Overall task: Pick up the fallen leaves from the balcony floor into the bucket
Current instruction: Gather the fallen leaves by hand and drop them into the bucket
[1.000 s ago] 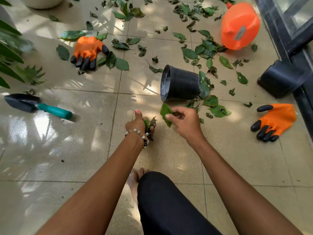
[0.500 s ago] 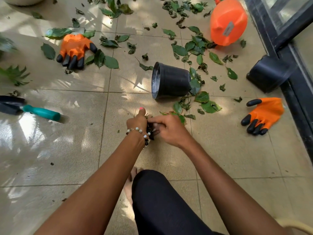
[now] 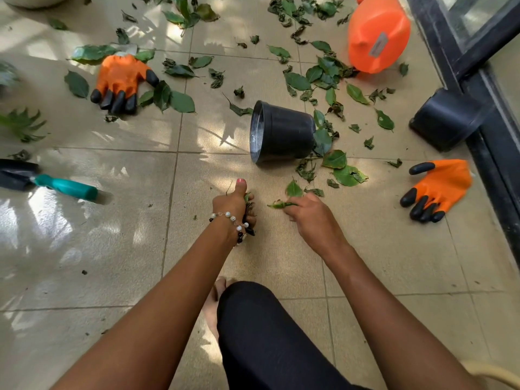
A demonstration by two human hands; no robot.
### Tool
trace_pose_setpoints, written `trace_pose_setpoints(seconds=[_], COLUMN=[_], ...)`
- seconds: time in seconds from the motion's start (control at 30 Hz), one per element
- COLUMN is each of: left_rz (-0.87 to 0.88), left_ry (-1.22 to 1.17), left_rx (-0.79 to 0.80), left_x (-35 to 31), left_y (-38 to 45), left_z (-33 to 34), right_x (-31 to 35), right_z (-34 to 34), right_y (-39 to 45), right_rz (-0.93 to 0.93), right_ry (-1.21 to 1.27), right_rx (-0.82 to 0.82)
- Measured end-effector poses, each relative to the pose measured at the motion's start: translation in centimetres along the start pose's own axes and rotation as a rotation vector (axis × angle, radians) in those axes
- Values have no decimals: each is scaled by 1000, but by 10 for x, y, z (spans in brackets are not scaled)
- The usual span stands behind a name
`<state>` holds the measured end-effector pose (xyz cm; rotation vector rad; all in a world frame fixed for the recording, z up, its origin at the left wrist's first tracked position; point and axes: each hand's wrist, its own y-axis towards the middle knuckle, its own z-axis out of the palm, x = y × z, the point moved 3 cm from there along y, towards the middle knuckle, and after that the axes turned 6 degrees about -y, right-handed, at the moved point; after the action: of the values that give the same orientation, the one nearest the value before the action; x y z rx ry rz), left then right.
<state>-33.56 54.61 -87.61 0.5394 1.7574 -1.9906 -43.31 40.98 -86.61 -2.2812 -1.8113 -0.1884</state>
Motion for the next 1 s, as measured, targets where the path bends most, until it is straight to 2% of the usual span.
trace_pose_setpoints(seconds=[0.07,0.1,0.2,0.27,0.37,0.47,0.6,0.63,0.7,0.73,0.8,0.83,0.93,1.0], left_rz=[7,20,56,68,88,100,79,67,39,23,-3,-15,-53,-79], left_ry=[35,63,153,192,251,278,227,210,151,119,79,71,45,11], left_rx=[33,39,83,121,108,59,8,10,18,22,9,-3,-12,21], left_x=[2,3,6,9,11,10,4,3,1,1,1,1,2,2], left_y=[-1,-2,-9,-15,-18,-16,-12,-13,-12,-12,-9,-8,-6,-9], left_z=[3,4,13,20,28,29,25,25,25,26,24,23,20,21], right_x=[0,1,4,12,32,46,34,28,10,-1,-20,-23,-13,-6], right_z=[-3,-8,-20,-25,-24,-20,-18,-21,-25,-26,-26,-23,-1,12], right_y=[-2,-2,-1,3,3,3,2,2,4,6,10,12,13,11], right_rz=[17,85,371,435,447,313,169,178,263,351,491,495,346,253], right_ry=[54,159,653,845,713,600,842,936,1025,949,604,451,110,64], right_rx=[-171,-197,-220,-267,-310,-181,239,268,125,-6,-191,-182,-1,-42])
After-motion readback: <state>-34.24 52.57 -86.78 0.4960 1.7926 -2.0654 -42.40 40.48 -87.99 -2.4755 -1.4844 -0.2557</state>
